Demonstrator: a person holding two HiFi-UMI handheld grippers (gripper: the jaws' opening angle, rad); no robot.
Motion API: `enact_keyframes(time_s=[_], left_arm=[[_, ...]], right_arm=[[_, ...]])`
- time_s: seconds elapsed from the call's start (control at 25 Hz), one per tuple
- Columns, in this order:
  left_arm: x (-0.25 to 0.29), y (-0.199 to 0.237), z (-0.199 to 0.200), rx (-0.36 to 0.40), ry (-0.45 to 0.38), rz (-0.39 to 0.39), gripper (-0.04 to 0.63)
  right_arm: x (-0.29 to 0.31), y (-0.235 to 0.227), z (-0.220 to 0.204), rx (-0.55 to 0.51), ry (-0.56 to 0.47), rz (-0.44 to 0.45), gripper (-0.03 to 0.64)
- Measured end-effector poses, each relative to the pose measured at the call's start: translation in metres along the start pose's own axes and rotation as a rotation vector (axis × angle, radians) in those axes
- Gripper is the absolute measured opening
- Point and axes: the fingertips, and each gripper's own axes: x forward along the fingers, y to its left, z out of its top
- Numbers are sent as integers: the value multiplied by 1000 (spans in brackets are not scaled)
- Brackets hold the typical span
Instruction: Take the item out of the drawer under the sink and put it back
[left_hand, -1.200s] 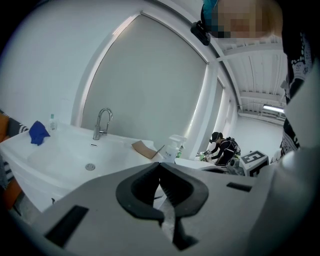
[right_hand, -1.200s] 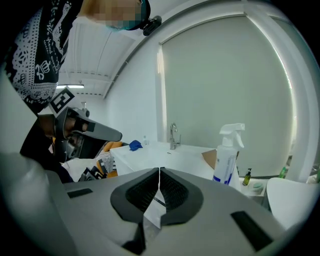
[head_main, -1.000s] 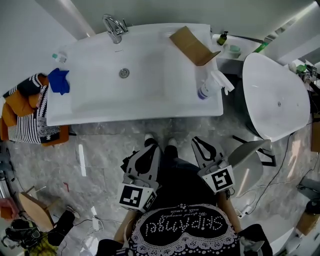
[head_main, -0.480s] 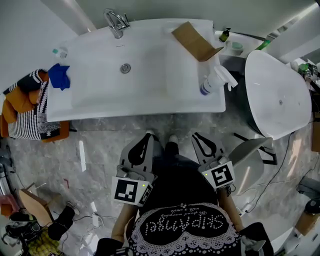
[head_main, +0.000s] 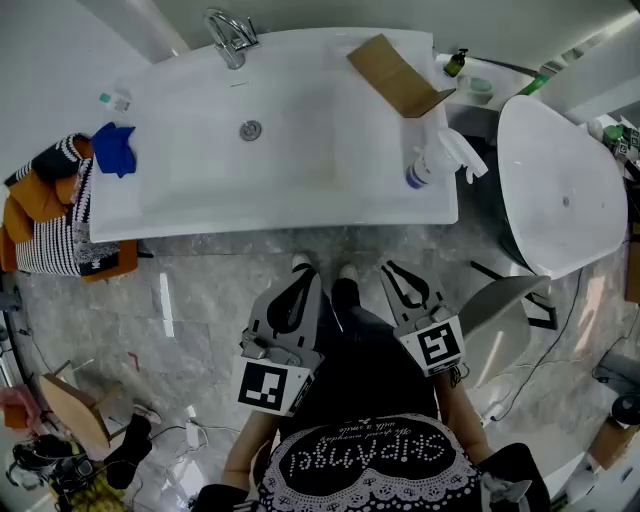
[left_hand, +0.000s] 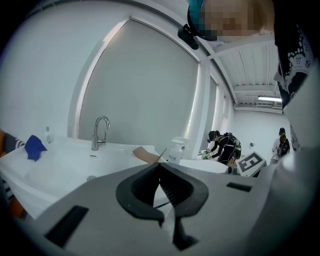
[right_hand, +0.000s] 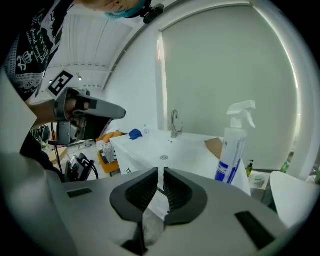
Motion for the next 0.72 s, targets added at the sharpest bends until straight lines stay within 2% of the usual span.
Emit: enact_keyframes(time_s=[0.16,0.28,0.48,0.72], left_arm=[[5,-1,-10,-2,19,-13,5],[8,-2,-15,-39,21,-16,5],[13,-4,-23,-84,18,-28,5],[22,-4,-33,-109,32,-48,5]], right_arm=[[15,-1,-17,8,28,14,27],[25,3,-29,15,55,22,65],[47,3,-58,45,98,19,74],[85,-7,-120,119,205,-22,84]])
